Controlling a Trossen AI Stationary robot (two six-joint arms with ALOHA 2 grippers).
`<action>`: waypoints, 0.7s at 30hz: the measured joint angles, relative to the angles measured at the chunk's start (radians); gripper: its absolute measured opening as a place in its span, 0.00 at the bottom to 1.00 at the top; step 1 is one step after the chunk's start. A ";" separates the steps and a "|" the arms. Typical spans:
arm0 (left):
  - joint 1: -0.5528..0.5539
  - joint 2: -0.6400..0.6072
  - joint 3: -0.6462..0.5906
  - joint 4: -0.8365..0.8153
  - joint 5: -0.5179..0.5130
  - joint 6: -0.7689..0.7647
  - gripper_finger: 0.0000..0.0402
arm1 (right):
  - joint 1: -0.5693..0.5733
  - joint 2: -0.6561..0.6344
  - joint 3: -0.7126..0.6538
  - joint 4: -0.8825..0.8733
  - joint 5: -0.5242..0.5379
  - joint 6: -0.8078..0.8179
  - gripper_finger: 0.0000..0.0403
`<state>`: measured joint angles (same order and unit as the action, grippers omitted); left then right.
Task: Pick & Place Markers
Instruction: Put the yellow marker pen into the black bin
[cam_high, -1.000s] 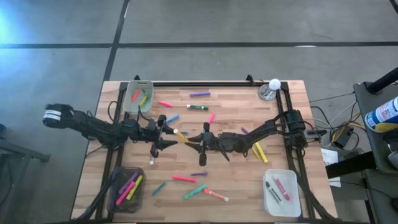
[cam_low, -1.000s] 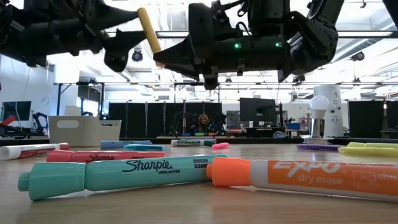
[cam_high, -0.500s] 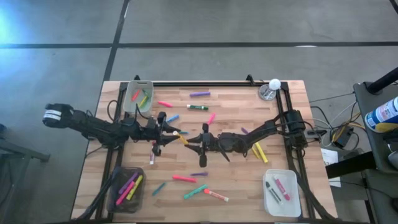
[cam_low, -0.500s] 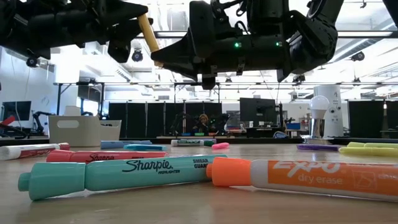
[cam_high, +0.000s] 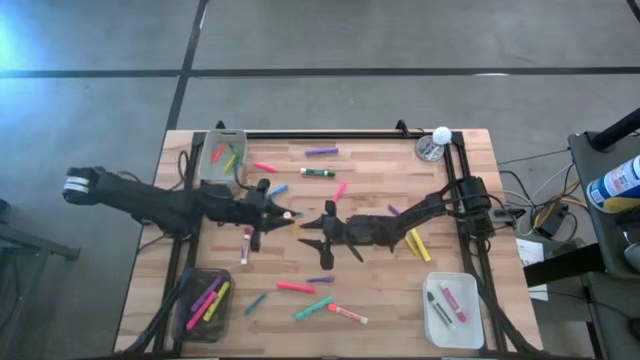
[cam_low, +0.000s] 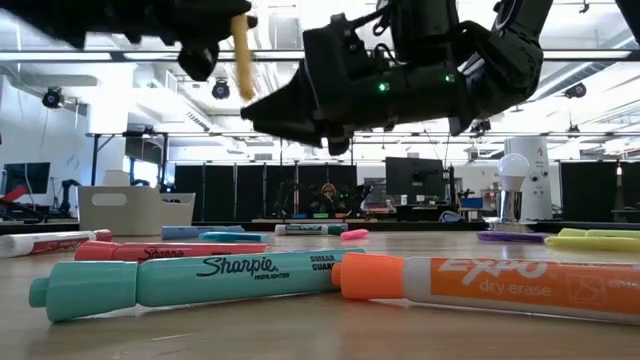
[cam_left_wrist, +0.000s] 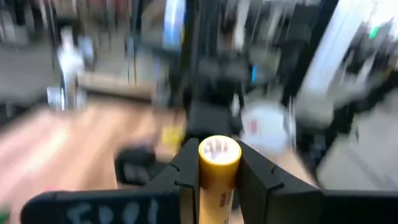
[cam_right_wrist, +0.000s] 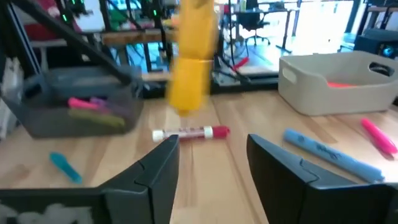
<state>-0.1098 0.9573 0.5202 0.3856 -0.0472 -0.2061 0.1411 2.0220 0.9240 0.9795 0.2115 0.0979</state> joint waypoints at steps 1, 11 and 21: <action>-0.014 -0.009 0.046 -0.130 -0.005 -0.009 0.15 | -0.002 0.000 0.000 -0.012 0.000 -0.003 0.45; -0.391 0.072 0.363 -0.965 -0.194 -0.242 0.15 | -0.014 -0.002 0.000 -0.051 0.000 -0.001 0.38; -0.835 0.250 0.418 -1.056 -0.189 -0.676 0.16 | -0.015 -0.003 0.000 -0.064 0.000 -0.001 0.31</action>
<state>-0.9452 1.2069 0.9385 -0.6702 -0.2363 -0.8821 0.1261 2.0193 0.9237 0.9154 0.2115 0.0971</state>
